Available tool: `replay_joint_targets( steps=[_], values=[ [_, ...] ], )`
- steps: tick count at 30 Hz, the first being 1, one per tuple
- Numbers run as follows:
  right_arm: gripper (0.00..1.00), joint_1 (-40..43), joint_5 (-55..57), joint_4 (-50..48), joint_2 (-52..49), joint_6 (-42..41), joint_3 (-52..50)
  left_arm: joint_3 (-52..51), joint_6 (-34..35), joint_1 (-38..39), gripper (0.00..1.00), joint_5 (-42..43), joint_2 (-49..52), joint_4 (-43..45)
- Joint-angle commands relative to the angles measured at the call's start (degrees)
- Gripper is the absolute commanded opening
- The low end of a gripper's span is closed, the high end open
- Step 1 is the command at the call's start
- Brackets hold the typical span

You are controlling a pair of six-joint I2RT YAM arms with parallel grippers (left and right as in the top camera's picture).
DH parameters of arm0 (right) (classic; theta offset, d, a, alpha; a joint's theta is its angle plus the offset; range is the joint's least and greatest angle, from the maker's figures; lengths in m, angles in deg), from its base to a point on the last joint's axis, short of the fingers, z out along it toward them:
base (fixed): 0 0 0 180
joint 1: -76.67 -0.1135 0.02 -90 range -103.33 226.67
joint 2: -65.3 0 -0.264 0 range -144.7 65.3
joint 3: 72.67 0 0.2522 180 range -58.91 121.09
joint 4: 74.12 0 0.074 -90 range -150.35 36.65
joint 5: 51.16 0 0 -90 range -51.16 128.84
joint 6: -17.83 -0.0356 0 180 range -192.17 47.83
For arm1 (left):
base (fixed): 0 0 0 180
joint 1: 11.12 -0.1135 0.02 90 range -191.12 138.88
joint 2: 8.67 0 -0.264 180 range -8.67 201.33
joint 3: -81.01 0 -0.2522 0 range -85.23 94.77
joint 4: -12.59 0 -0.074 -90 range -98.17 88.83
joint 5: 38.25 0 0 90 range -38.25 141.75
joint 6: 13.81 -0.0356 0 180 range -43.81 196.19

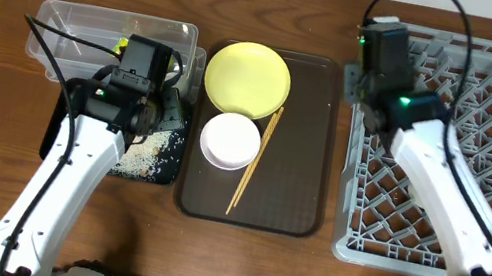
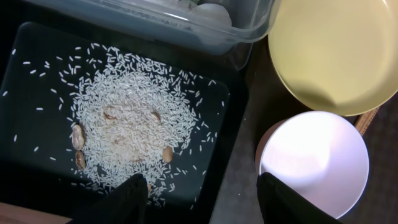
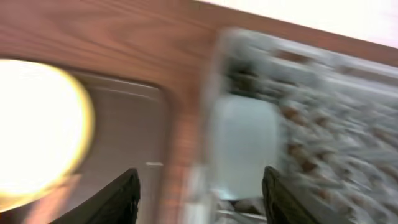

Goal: Sort waste into correct bins and load items into the dishwasher rack
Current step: 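Carry the blue bowl to the rack's back-left corner and release, then grasp the white bowl on the brown tray with the right gripper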

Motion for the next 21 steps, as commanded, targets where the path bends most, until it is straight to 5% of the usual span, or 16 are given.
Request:
replay_joint_targets(
  steps=[1,6,21],
  values=[
    [0.63,-1.1,-23.1,0.5,0.0,-0.9,0.0,0.3,1.0,-0.3,0.59,-1.6,0.1,-0.8],
    [0.60,-3.8,-31.8,3.1,-2.9,-0.7,0.0,0.3,14.4,-0.6,0.64,-14.8,0.1,-7.2],
    [0.47,-13.9,-23.1,7.3,-17.3,-6.8,0.0,0.3,14.6,-5.9,0.70,-15.1,0.1,-9.2]
  ],
)
